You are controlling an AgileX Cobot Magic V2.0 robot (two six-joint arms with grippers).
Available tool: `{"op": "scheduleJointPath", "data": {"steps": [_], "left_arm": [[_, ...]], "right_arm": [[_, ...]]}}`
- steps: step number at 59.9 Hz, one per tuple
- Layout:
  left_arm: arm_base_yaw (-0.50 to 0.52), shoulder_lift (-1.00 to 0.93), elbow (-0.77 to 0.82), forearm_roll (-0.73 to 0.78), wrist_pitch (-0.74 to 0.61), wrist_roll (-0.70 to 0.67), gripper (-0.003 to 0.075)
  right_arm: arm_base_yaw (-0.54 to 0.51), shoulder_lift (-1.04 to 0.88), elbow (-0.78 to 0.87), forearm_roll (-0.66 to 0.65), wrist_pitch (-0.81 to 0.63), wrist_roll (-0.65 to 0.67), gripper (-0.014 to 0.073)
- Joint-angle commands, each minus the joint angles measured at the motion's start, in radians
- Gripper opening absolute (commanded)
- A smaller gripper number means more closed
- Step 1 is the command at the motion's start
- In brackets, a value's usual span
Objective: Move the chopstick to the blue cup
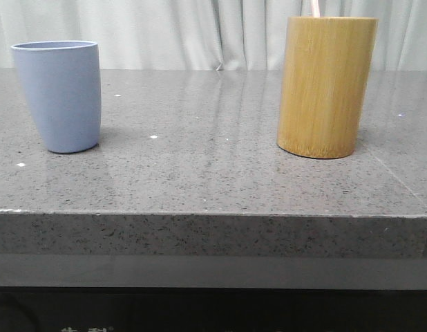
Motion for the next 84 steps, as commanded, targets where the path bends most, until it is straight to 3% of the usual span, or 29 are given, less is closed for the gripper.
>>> {"op": "scheduleJointPath", "data": {"steps": [1,8,20,26,31,41,52,66,72,75,78,84], "left_arm": [[0.002,-0.024,0.008,-0.011,-0.092,-0.009,-0.0019],[0.002,-0.024,0.008,-0.011,-0.130,-0.009,-0.0019],[0.002,-0.024,-0.036,-0.011,-0.307,-0.009,-0.0019],[0.002,-0.012,-0.127,-0.011,-0.255,-0.009,-0.0019],[0.002,0.029,-0.253,-0.011,-0.138,-0.009,-0.0019],[0.002,0.220,-0.457,-0.009,0.034,-0.009,-0.0019],[0.002,0.434,-0.578,-0.009,0.046,-0.003,-0.0019],[0.002,0.509,-0.595,-0.009,0.029,-0.003,-0.0001],[0.002,0.509,-0.595,-0.007,0.029,-0.002,0.0140],[0.002,0.509,-0.595,0.003,0.029,-0.002,0.0269],[0.002,0.509,-0.593,0.010,0.029,-0.002,0.0449],[0.002,0.509,-0.593,0.009,0.029,-0.002,0.0677]], "right_arm": [[-0.007,-0.021,-0.006,-0.006,-0.084,-0.002,-0.0088],[-0.007,-0.021,-0.006,-0.006,-0.102,-0.002,-0.0088],[-0.004,-0.021,-0.094,0.004,-0.117,-0.002,-0.0088],[-0.004,-0.011,-0.186,0.004,-0.103,-0.002,-0.0086],[-0.004,0.031,-0.283,0.004,-0.073,-0.002,-0.0085],[-0.004,0.212,-0.486,0.005,0.003,-0.002,-0.0085],[-0.004,0.437,-0.677,0.006,0.121,-0.002,-0.0085],[-0.004,0.507,-0.713,0.006,0.143,-0.002,-0.0081],[-0.004,0.507,-0.713,0.006,0.149,-0.002,0.0009],[-0.004,0.507,-0.713,0.006,0.152,-0.002,0.0096],[-0.004,0.507,-0.713,0.006,0.154,-0.002,0.0227],[-0.004,0.507,-0.713,0.006,0.154,-0.002,0.0470]]}}
